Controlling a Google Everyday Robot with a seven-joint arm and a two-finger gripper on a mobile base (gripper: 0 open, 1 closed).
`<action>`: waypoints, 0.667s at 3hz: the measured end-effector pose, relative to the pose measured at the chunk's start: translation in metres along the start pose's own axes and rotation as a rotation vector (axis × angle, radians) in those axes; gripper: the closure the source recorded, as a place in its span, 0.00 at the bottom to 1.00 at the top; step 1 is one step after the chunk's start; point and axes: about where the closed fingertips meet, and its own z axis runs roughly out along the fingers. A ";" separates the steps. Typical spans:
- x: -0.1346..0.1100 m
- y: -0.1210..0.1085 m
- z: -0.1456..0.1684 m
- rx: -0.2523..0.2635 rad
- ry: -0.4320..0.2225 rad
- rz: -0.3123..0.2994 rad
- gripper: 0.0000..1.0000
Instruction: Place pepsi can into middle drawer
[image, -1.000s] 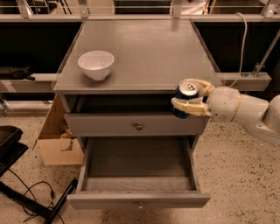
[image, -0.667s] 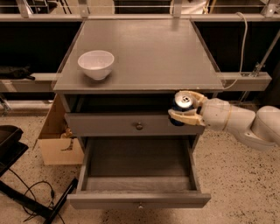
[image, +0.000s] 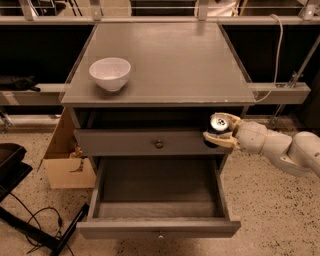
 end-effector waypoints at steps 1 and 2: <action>0.000 0.000 0.000 0.000 0.000 0.000 1.00; -0.003 0.001 0.010 -0.007 -0.026 0.007 1.00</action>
Offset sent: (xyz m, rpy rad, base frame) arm 0.0068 0.0184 0.0044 0.0551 -0.0100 0.0292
